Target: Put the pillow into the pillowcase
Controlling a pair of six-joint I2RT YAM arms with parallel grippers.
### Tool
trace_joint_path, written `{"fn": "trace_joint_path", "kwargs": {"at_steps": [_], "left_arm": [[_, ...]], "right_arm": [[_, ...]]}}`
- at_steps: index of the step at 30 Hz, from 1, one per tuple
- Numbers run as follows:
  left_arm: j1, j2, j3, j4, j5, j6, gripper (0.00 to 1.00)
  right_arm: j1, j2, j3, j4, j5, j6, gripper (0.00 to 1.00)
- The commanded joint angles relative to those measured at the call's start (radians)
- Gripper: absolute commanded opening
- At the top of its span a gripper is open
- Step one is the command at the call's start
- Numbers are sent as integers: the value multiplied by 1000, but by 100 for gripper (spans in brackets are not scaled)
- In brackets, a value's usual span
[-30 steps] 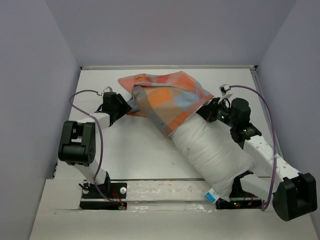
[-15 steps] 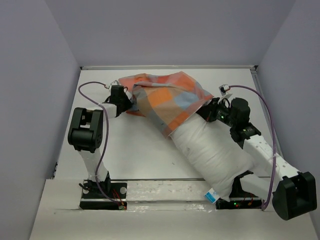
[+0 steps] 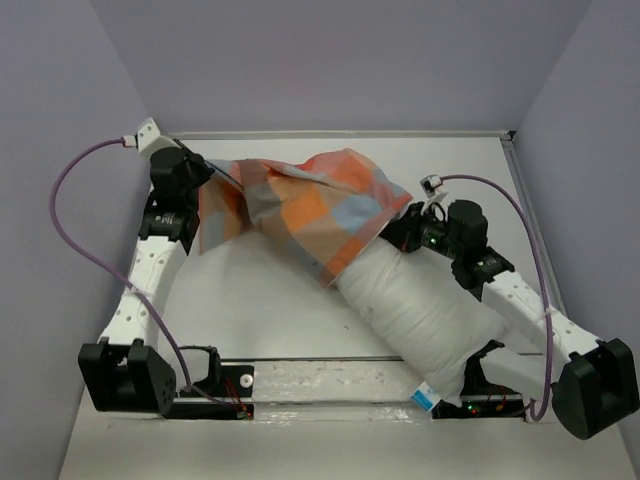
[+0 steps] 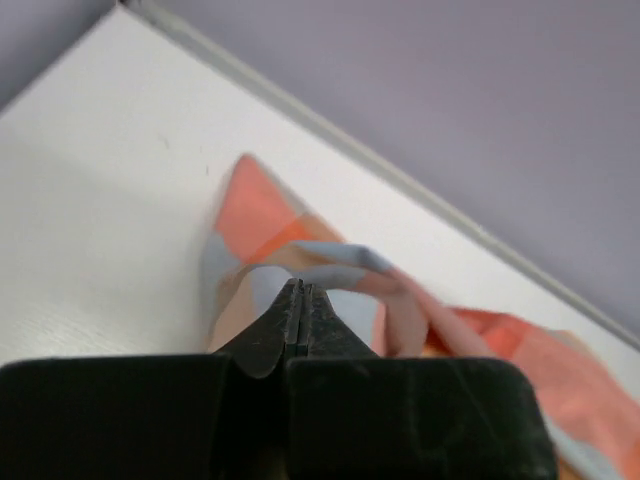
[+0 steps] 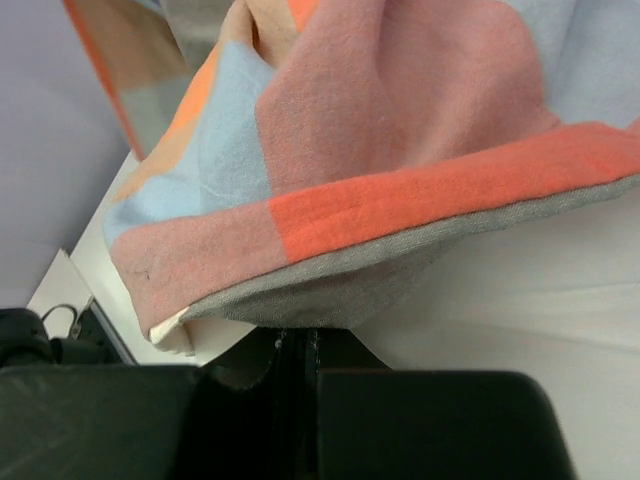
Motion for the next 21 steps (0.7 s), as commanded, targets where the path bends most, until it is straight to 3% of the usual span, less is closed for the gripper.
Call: {"fn": "trace_joint_path", "kwargs": {"at_steps": [1,5,8,9,10,12,17,19,20,21], "left_arm": [[-1,-129,162,-79,-133,111,0],[2,-7,323,-168,-147,189,0],[8,201,491,-308,-42,211,46],[8,236,509,-320,-7,208,71],[6,261,516,-333,32,200,78],[-33,261,486,-308,58,188,85],[-274,42,324,-245,-76,217,85],[-488,-92,181,-173,-115,196,83],[-650,-137,71,-143,-168,183,83],[-737,-209,-12,-98,-260,166,83]], "right_arm": [[162,-23,50,-74,-21,-35,0],[194,-70,30,-106,-16,-31,0],[194,-60,67,-180,56,-60,0],[194,-43,82,-189,74,-63,0],[194,-26,105,-189,93,-57,0],[194,14,131,-185,139,-60,0],[194,137,225,-182,211,-88,0],[174,178,266,-182,219,-91,0],[164,190,288,-180,222,-91,0],[151,209,294,-180,220,-89,0]]}}
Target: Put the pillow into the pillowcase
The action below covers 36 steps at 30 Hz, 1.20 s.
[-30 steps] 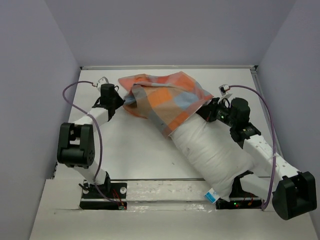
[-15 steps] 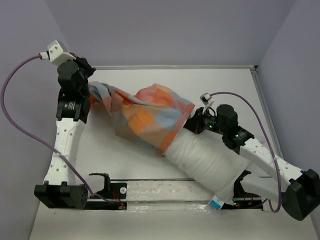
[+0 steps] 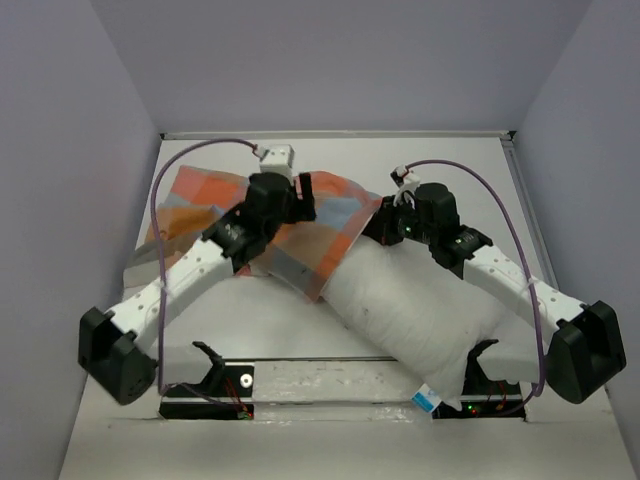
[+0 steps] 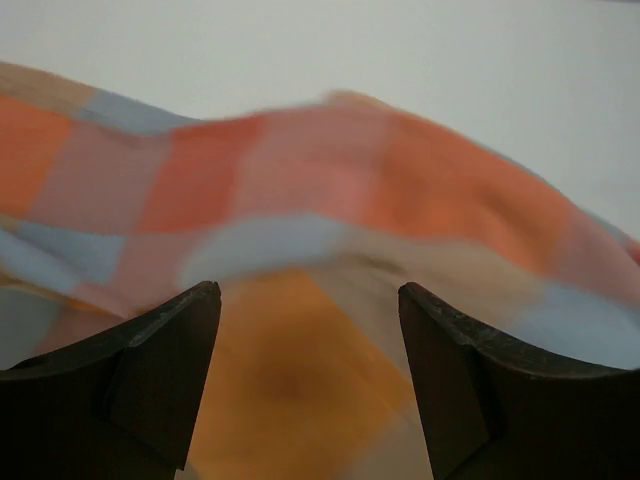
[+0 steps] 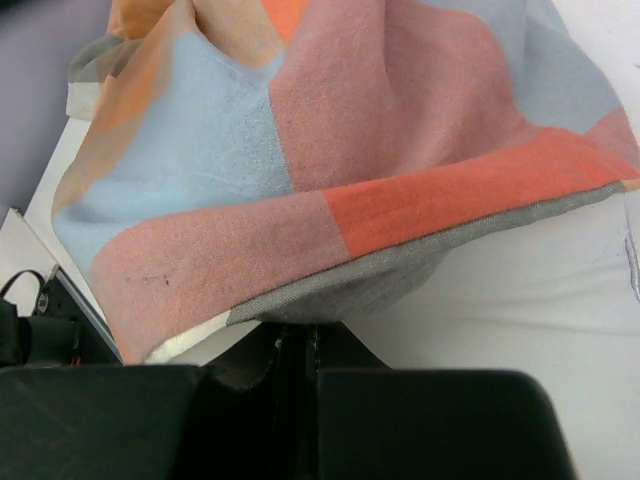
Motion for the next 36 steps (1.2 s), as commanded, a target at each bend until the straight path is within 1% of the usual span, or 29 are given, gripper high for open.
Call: {"fn": "trace_joint_path", "kwargs": {"at_steps": [1,2,3,4,5,6,7,8,9,10,12,14,15,18,20,23,24,25,26,27,28,29,30,32,33,34,36], "left_arm": [[-410,-364,-189,182,-243,-26,83],[-494,-388,-224,191,-244,-29,83],[-569,-399,-268,191,-365,-28,84],[-702,-407,-282,191,-479,-25,86],[-758,-397,-300,191,-524,-12,88],[-795,-380,-299,187,-555,-5,94],[-836,-320,-282,143,-616,0,99],[-850,-285,-272,142,-638,1,99],[-857,-253,-261,109,-656,6,99],[-860,-190,-253,96,-699,6,99],[-860,-140,-233,76,-748,14,99],[-851,-90,-222,96,-790,35,99],[-841,-74,-222,108,-782,75,99],[-797,-31,-227,147,-762,122,99],[-782,-2,-229,167,-797,152,96],[-760,18,-218,197,-857,184,86],[-749,21,-219,229,-869,202,77],[-743,21,-219,246,-882,219,70],[-734,19,-219,277,-891,248,51],[-723,18,-219,295,-888,264,51],[-714,13,-221,320,-888,279,31],[-713,-2,-215,350,-889,305,19],[-714,-11,-203,349,-879,304,0],[-740,-60,-172,343,-839,282,0],[-751,-79,-144,345,-780,256,0],[-772,-117,-130,345,-708,245,0],[-792,-152,-84,342,-646,216,0]], "right_arm": [[-39,40,103,21,49,-27,0],[-39,46,108,21,47,-27,0],[-51,57,113,22,46,-24,0],[-51,60,119,24,44,-20,0],[-63,66,123,24,44,-17,0],[-63,73,128,24,44,-17,0],[-63,77,136,24,44,-14,0],[-63,77,139,22,46,-13,0],[-72,76,142,22,46,-11,0],[-73,74,145,21,47,-11,0],[-83,68,145,15,44,-14,0],[-83,65,145,10,38,-14,0],[-92,63,145,9,34,-14,0],[-92,56,143,6,24,-11,0],[-92,47,140,1,21,-13,0],[-92,37,129,1,11,-17,0],[-92,36,120,2,7,-17,0],[-92,33,114,4,6,-19,0],[-92,33,110,7,-3,-19,0],[-92,34,103,10,-6,-20,0],[-92,36,96,13,-14,-23,0],[-92,37,91,24,-31,-24,0],[-92,42,88,35,-45,-27,0],[-92,48,88,52,-63,-25,0],[-92,59,90,59,-75,-20,0],[-92,65,99,102,-81,-13,0],[-92,79,106,127,-77,-2,0]]}}
